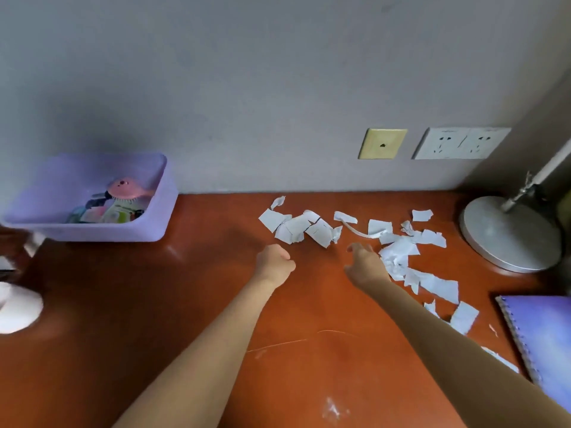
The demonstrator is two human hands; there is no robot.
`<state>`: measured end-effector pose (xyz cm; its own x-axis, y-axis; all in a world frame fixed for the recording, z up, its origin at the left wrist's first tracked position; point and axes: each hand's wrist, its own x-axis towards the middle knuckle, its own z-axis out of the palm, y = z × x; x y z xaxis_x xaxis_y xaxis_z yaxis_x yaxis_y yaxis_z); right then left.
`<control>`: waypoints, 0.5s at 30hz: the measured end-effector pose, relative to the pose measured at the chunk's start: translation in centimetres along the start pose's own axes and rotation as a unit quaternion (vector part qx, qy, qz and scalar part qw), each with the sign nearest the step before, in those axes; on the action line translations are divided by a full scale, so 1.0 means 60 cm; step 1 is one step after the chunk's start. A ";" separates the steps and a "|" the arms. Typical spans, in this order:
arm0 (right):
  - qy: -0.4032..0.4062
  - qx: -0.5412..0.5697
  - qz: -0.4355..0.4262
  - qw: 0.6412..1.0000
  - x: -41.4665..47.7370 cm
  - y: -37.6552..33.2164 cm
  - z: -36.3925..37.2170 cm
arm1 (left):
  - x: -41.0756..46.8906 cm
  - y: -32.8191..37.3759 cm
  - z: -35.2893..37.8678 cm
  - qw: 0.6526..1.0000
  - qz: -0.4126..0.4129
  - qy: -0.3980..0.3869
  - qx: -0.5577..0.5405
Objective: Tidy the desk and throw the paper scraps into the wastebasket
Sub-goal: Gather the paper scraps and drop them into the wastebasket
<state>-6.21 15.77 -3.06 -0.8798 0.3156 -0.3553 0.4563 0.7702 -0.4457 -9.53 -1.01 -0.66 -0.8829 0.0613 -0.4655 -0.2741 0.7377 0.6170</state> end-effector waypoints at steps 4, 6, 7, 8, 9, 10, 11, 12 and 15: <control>0.050 -0.010 -0.016 0.999 0.063 0.018 0.001 | 0.053 0.013 0.030 0.999 -0.014 0.003 0.034; 0.079 -0.003 -0.014 0.997 0.088 0.028 0.001 | 0.072 0.021 0.035 0.999 -0.018 0.006 0.030; 0.082 -0.008 -0.012 0.997 0.099 0.033 0.003 | 0.082 0.022 0.037 0.999 -0.019 0.008 0.027; 0.079 -0.017 -0.010 0.997 0.110 0.038 0.007 | 0.092 0.023 0.040 0.999 -0.024 0.007 0.023; 0.073 -0.026 -0.010 0.997 0.121 0.043 0.012 | 0.101 0.024 0.042 0.999 -0.031 0.009 0.016; 0.070 -0.035 -0.016 0.997 0.128 0.046 0.017 | 0.107 0.024 0.044 0.999 -0.037 0.014 0.012; 0.069 -0.047 -0.023 0.996 0.136 0.050 0.022 | 0.115 0.023 0.046 0.999 -0.040 0.018 0.011; 0.075 -0.065 -0.031 0.995 0.143 0.053 0.026 | 0.124 0.024 0.049 0.999 -0.040 0.022 0.012; 0.109 -0.097 -0.063 0.987 0.159 0.057 0.037 | 0.144 0.028 0.056 0.999 -0.027 0.040 0.017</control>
<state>-12.73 20.16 -9.79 -0.9452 0.3064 -0.1127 0.3263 0.8956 -0.3024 -16.36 3.02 -5.76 -0.8954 -0.0319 -0.4441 -0.3100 0.7607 0.5703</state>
